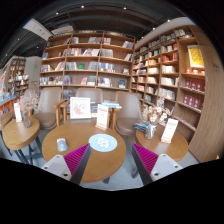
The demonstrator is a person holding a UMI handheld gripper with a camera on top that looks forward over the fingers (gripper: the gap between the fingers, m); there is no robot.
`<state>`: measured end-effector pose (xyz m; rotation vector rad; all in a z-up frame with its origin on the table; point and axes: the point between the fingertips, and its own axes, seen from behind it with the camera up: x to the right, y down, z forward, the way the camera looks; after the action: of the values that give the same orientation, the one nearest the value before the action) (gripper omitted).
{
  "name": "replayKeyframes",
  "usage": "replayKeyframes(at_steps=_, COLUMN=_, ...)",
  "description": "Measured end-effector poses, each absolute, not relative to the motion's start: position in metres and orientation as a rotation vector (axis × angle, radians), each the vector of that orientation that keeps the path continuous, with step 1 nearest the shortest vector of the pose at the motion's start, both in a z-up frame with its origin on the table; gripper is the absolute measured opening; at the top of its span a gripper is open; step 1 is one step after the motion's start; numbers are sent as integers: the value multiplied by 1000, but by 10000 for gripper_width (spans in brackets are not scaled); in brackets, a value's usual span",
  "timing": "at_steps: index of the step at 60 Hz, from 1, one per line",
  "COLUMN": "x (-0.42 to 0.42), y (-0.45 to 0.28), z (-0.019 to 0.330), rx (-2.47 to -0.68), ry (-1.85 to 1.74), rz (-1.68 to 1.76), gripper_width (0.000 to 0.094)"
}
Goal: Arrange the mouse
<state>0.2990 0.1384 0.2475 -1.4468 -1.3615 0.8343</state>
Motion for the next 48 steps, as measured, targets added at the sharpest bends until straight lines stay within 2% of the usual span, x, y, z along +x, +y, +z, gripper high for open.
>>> replayKeyframes(at_steps=26, x=288, y=93, z=198, rx=-1500, ry=-1442, rz=851, gripper_width=855)
replayKeyframes(at_steps=48, x=284, y=29, z=136, rx=-1501, ry=-1551, rz=837, gripper_width=852)
